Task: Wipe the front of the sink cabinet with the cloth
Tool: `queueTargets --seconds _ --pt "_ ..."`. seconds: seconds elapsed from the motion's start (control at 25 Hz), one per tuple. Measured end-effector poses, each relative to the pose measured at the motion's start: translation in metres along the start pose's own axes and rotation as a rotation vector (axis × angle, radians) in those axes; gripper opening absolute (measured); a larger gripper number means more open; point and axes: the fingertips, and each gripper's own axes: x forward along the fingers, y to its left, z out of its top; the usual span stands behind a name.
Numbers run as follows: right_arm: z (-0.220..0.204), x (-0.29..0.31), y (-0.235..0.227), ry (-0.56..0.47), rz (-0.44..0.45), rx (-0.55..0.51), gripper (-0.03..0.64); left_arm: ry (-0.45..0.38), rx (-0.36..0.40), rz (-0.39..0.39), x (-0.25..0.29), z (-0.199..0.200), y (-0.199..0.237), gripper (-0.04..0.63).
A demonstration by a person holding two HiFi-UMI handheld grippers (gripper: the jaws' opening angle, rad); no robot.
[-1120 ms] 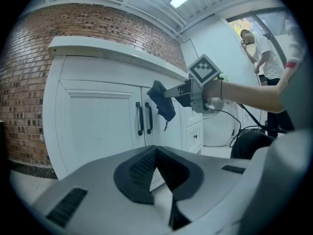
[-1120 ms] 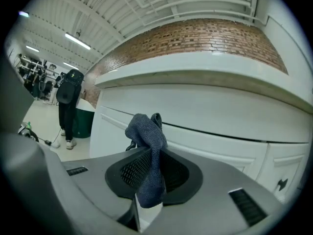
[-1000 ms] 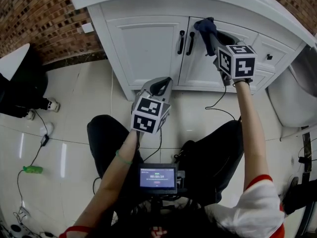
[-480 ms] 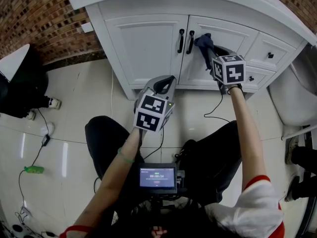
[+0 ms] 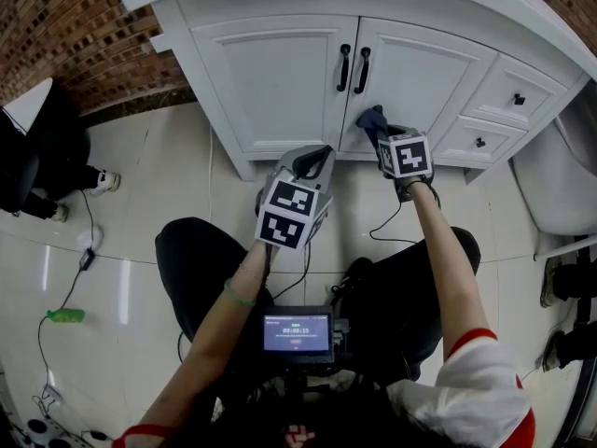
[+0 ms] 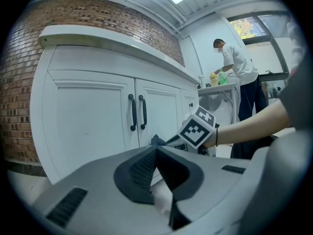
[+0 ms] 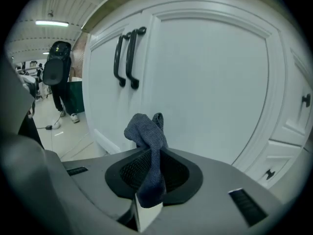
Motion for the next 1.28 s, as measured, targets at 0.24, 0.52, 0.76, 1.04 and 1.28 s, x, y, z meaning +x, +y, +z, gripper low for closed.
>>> queueTargets --seconds 0.24,0.52,0.76,1.04,1.28 --pt "-0.053 0.043 0.017 0.129 0.014 0.019 0.063 0.028 -0.018 0.004 0.007 -0.018 0.007 0.02" --pt "-0.097 0.075 0.029 0.228 0.027 0.035 0.063 0.051 -0.037 0.023 0.01 -0.033 0.022 0.02" --pt "-0.108 0.076 0.029 0.247 0.037 0.05 0.063 0.052 -0.051 0.031 0.014 -0.037 0.029 0.021" --pt "-0.051 0.026 0.009 0.074 0.06 0.184 0.063 0.036 -0.049 0.01 0.018 -0.03 0.016 0.02" --pt "0.036 -0.041 -0.03 -0.118 0.017 0.102 0.063 0.015 -0.025 -0.015 0.016 -0.017 -0.004 0.021"
